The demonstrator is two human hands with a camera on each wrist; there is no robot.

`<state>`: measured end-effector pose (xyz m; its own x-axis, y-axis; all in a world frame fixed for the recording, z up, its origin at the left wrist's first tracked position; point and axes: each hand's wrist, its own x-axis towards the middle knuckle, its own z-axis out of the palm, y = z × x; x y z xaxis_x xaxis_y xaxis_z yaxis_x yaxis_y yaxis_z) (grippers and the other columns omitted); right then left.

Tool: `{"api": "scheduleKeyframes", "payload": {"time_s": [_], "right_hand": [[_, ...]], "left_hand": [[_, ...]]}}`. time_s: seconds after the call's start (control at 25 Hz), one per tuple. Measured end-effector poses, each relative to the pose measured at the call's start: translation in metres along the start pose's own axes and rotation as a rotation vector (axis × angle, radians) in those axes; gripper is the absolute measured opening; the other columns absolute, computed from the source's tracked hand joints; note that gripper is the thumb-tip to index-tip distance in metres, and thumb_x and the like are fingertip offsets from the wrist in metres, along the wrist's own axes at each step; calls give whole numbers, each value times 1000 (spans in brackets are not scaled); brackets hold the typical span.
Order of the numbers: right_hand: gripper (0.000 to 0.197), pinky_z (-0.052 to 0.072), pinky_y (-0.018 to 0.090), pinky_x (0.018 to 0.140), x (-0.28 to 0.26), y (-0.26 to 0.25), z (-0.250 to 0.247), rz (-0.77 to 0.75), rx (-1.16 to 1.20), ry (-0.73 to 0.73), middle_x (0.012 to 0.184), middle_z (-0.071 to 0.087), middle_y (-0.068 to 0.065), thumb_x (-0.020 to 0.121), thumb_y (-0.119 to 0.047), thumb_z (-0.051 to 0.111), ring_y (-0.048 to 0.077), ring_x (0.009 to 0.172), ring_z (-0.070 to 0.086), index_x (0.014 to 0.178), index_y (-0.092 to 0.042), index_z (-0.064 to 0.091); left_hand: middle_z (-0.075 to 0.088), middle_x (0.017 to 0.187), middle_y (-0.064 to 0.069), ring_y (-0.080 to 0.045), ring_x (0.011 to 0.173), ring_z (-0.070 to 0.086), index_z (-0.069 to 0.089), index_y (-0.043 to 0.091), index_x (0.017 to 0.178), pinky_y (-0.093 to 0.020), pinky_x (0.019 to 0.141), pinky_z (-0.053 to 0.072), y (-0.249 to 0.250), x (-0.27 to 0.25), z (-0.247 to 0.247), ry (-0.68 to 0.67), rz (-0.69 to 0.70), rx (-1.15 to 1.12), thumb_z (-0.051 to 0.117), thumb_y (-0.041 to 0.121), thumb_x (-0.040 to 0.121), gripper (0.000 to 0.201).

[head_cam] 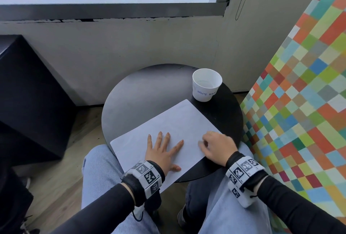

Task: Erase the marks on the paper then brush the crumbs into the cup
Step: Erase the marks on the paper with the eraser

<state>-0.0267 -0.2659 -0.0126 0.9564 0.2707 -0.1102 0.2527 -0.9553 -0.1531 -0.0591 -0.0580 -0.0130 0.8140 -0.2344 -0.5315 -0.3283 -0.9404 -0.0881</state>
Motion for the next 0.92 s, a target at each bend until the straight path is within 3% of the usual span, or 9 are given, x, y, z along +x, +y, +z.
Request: {"api": "scheduleKeyframes", "payload": {"time_s": [0.08,0.2,0.24,0.4,0.56,0.68,0.72,0.84,0.92], "right_hand": [[27,37,29,60,0,4,1,27,38,32,80,46,-4,94,-35,43,23,80,58,72,-18,46],[33,40,29,57,-21,-19,15,-349,112,-85,79,52,-3,91,-42,41,19,73,57,73,-17,52],[36,39,29,55,-22,-20,17,-378,96,-100,78,52,-4,89,-46,37,18,71,56,72,-18,52],[28,32,27,59,2,-3,8,-42,68,55,76,46,-4,92,-37,44,21,74,55,69,-19,44],[29,34,27,56,-17,-20,19,-340,111,-65,78,54,-3,91,-40,47,19,71,56,70,-19,50],[28,31,27,58,0,-5,7,-25,82,53,77,50,-3,92,-36,47,20,75,56,68,-21,45],[28,30,27,58,1,-5,8,-7,88,71,77,50,-2,91,-35,47,21,75,56,67,-21,44],[30,34,28,57,-13,-21,18,-295,129,-51,76,53,-2,90,-41,44,20,70,56,68,-21,47],[32,36,27,57,-8,-16,16,-216,81,-57,78,54,-3,91,-42,43,18,72,56,69,-20,51]], "left_hand": [[-20,163,-11,-35,149,-21,-21,42,151,-63,116,-11,0,1,1,-2,-1,-3,38,68,94,86],[-20,163,-11,-35,149,-21,-22,42,150,-63,116,-11,0,1,2,0,-4,2,37,68,94,86],[-20,163,-11,-35,149,-21,-22,42,150,-63,116,-10,0,1,2,3,-5,0,37,68,94,86],[-20,163,-11,-34,149,-20,-21,43,151,-62,116,-11,1,0,2,3,-9,-17,37,68,94,85],[-20,163,-11,-35,149,-20,-21,43,151,-62,115,-11,1,0,1,-2,-12,-19,37,68,94,85],[-20,163,-11,-34,149,-20,-20,43,151,-62,116,-11,2,0,2,-2,-13,-24,36,69,94,84],[-20,163,-11,-35,149,-20,-20,43,151,-62,116,-11,2,0,2,-4,-15,-26,36,69,94,84],[-20,163,-11,-35,149,-20,-20,43,151,-62,116,-10,2,0,2,-2,-16,-24,36,69,94,84],[-20,163,-10,-35,149,-20,-20,43,151,-62,115,-11,2,1,2,1,-14,-22,36,69,94,84]]}}
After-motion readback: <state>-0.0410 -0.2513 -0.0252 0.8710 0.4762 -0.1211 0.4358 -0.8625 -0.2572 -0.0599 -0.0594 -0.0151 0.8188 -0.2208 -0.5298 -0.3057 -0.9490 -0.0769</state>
